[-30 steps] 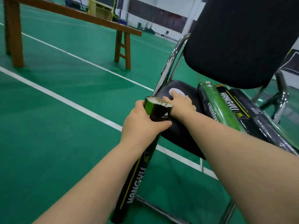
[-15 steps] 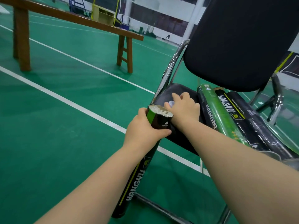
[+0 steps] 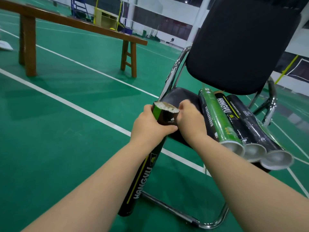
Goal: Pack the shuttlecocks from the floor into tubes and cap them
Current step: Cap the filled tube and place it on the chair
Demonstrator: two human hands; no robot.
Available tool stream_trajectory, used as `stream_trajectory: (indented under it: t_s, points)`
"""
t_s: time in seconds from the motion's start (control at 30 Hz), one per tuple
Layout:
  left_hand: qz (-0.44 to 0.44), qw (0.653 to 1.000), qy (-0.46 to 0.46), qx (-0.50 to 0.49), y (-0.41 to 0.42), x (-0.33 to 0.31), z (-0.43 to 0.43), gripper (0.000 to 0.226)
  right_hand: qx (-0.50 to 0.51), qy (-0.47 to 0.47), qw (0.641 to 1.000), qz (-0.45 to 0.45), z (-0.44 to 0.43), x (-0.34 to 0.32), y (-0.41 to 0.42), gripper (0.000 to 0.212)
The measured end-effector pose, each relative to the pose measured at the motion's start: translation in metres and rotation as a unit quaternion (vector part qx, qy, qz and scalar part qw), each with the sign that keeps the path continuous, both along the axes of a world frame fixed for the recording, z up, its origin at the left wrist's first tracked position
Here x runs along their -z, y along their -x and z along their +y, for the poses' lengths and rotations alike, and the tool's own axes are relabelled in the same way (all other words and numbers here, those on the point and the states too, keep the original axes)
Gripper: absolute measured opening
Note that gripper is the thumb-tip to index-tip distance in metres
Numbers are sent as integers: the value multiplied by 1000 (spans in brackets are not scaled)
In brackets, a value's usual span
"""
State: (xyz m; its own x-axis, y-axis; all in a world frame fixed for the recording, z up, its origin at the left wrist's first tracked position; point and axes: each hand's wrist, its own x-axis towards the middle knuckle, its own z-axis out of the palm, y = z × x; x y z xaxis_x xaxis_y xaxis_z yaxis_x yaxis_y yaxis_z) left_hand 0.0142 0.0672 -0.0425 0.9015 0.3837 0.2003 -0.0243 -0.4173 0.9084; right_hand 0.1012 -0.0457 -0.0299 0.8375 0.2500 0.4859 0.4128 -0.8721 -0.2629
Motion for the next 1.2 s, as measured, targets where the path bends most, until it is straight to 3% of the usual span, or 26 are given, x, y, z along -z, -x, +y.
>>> stream_trajectory:
  t_s: [0.07,0.13,0.23,0.33,0.43,0.53,0.8,0.97,1.03,1.2]
  points:
    - [-4,1000,-10,-3,8,-7,-2,73,12,-181,983,-21,-6,-14,10,8]
    - [-11,1000,-20,-9,19,-13,-6,72,23,-304,952,-18,-8,-30,24,6]
    - [-26,999,-34,-1,36,-25,-15,73,27,-433,901,-7,-3,-54,48,12]
    - [-39,998,-44,14,50,-38,-23,72,-13,-507,854,117,7,-71,72,16]
    - [-57,997,-53,22,67,-48,-32,68,-69,-458,857,224,11,-84,99,18]
    - [-72,996,-45,33,84,-54,-34,66,-80,-400,877,255,5,-98,122,15]
    - [-107,988,-75,79,121,-83,-34,61,-45,-261,949,170,-11,-136,161,18]
    - [-135,981,-116,74,134,-95,-35,58,-12,-126,991,35,-23,-157,185,15]
    - [-135,980,-131,68,137,-96,-36,60,-11,-127,991,33,-25,-156,190,15]
    - [-133,981,-117,78,142,-93,-37,62,-22,-239,964,118,-24,-144,195,13]
